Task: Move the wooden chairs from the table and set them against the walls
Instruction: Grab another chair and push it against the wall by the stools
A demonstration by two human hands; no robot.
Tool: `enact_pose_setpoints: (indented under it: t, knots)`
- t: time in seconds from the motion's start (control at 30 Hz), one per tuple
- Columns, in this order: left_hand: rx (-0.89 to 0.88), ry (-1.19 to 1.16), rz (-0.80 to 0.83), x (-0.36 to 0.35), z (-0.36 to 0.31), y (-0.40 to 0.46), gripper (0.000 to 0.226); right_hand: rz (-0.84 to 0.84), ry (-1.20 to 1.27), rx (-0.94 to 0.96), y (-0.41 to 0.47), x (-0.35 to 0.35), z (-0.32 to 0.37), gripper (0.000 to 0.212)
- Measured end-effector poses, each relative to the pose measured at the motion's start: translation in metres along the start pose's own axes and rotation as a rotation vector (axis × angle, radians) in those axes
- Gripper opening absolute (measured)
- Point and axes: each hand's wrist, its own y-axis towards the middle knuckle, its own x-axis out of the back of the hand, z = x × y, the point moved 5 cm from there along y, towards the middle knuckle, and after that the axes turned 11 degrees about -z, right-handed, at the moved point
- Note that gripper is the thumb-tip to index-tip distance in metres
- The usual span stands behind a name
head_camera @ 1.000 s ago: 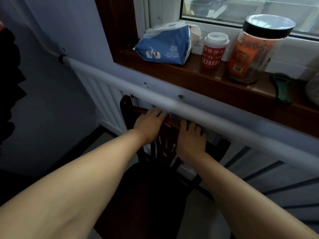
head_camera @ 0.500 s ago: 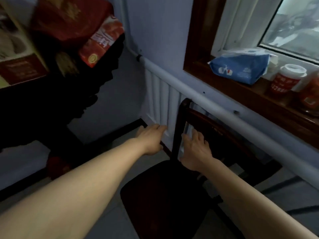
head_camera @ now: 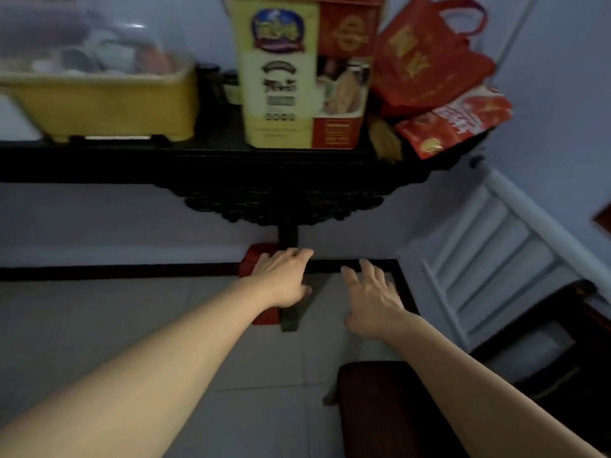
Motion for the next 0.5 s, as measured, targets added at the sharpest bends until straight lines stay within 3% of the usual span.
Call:
enact_pose_setpoints:
  t: [0.23, 0.5]
  knots:
    - [0.287, 0.006, -0.068, 0.045, 0.179, -0.071, 0.073, 0.036, -0.012, 0.245, 0.046, -0.016, 0.186, 0.089]
    - [0.595, -0.053, -0.116, 0.078, 0.348, -0.169, 0.076, 0.078, -0.036, 0.486, 0.068, -0.039, 0.361, 0.080]
